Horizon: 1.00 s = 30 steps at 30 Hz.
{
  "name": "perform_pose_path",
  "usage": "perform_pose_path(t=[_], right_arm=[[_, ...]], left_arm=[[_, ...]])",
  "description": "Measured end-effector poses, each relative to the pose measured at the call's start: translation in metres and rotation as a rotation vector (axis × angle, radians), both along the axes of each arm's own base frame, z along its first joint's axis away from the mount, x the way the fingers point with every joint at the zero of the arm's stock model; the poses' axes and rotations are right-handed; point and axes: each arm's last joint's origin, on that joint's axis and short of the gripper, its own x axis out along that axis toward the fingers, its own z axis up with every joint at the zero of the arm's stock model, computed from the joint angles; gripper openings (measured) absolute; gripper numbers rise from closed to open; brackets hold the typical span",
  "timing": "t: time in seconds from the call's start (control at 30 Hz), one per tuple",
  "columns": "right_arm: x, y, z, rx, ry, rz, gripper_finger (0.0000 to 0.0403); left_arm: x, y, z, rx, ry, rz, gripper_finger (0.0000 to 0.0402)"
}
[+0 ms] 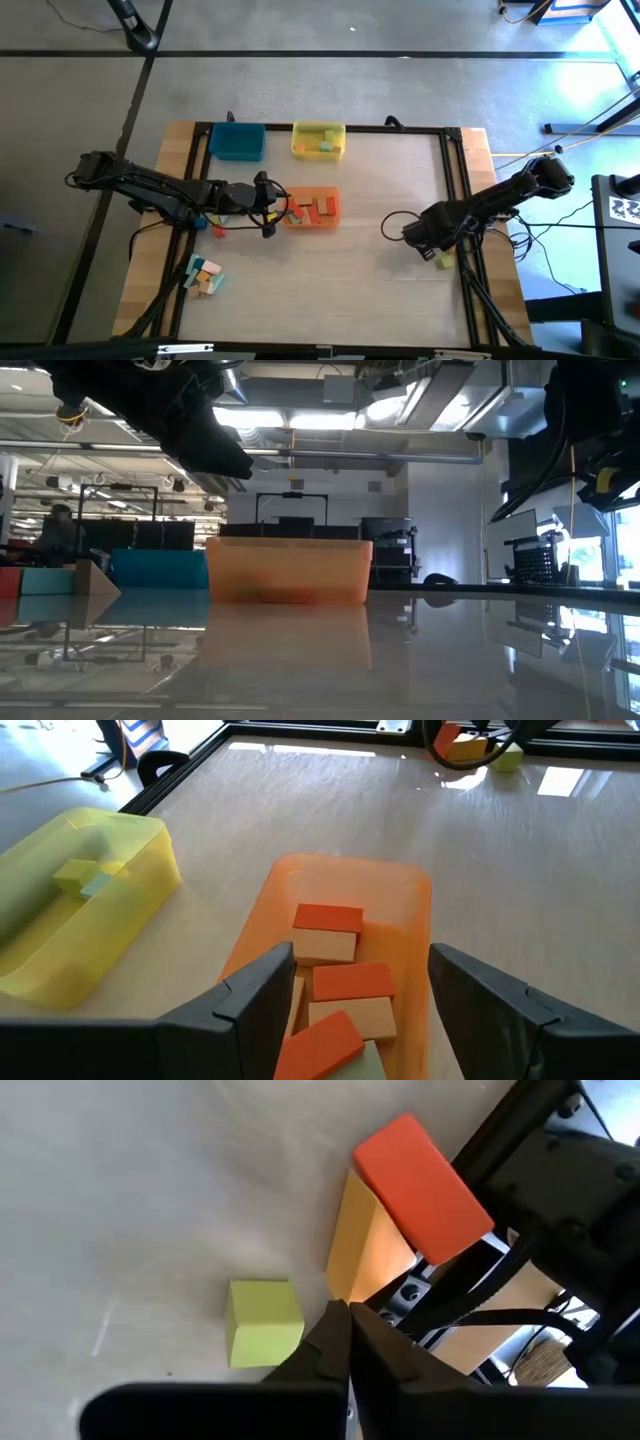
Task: Sort blocks by size
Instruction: Put the orange triangle block into the blue bin
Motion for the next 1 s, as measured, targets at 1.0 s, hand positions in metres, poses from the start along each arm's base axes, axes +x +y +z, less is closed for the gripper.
perform_pose_path(t=[1.0], right_arm=[[0.025,0.001,-0.051,-0.017,0.286,0.124,0.0012]], left_arm=[[0.000,0.000,0.000,0.009,0.004,-0.007,0.0219]])
